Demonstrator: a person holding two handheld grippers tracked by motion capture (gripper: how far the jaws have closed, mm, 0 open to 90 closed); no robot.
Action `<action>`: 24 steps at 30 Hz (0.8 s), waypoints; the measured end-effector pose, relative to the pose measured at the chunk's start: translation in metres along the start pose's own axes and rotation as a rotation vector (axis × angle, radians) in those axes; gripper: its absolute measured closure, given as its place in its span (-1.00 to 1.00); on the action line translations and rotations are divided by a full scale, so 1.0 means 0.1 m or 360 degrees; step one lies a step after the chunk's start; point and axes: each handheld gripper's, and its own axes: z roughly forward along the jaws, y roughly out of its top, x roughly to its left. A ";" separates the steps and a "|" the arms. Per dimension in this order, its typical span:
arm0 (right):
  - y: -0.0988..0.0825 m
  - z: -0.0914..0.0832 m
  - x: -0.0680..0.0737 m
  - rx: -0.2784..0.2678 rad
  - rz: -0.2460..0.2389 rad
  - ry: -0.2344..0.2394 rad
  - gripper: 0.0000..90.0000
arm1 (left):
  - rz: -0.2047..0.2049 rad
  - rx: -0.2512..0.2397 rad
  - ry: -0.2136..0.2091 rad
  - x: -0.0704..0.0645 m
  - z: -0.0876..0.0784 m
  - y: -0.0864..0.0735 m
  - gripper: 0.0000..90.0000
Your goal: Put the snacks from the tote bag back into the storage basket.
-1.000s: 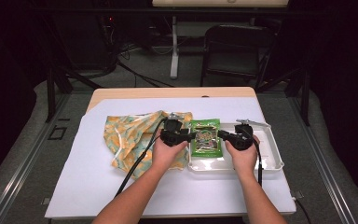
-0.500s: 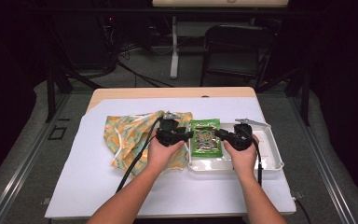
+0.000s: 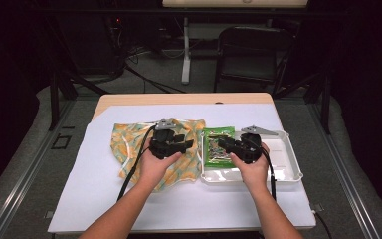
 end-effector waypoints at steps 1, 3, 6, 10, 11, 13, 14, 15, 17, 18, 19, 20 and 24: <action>0.00 0.00 0.02 -0.0001 -0.0015 -0.0001 0.45 | 0.0010 -0.0010 0.0015 0.02 -0.05 -0.03 0.23; -0.01 0.01 0.07 -0.0009 -0.0059 0.0008 0.45 | 0.0025 -0.0008 0.0035 0.05 -0.12 -0.06 0.23; -0.03 0.03 0.11 0.0026 -0.0092 0.0015 0.45 | 0.0053 -0.0007 0.0073 0.09 -0.23 -0.12 0.23; -0.06 0.06 0.18 0.0054 -0.0121 0.0044 0.45 | 0.0074 -0.0014 0.0095 0.15 -0.37 -0.22 0.23; -0.06 0.07 0.20 0.0057 -0.0125 0.0052 0.45 | 0.0079 -0.0019 0.0103 0.17 -0.40 -0.25 0.23; -0.07 0.07 0.22 0.0084 -0.0139 0.0075 0.45 | 0.0075 -0.0028 0.0119 0.20 -0.45 -0.33 0.23; -0.08 0.09 0.24 0.0084 -0.0138 0.0080 0.45 | 0.0078 -0.0025 0.0126 0.22 -0.47 -0.36 0.23; -0.09 0.09 0.25 0.0086 -0.0144 0.0078 0.45 | 0.0085 -0.0020 0.0139 0.24 -0.49 -0.39 0.23; -0.11 0.11 0.29 0.0109 -0.0162 0.0080 0.45 | 0.0097 -0.0024 0.0155 0.27 -0.53 -0.45 0.23; -0.11 0.11 0.31 0.0114 -0.0168 0.0081 0.44 | 0.0089 -0.0015 0.0158 0.28 -0.54 -0.48 0.22; -0.12 0.12 0.32 0.0112 -0.0170 0.0095 0.44 | 0.0105 -0.0016 0.0163 0.29 -0.56 -0.50 0.22; -0.13 0.12 0.33 0.0113 -0.0178 0.0092 0.44 | 0.0101 -0.0017 0.0162 0.31 -0.57 -0.53 0.22; -0.15 0.13 0.38 0.0127 -0.0208 0.0102 0.42 | 0.0082 -0.0012 0.0172 0.38 -0.62 -0.61 0.22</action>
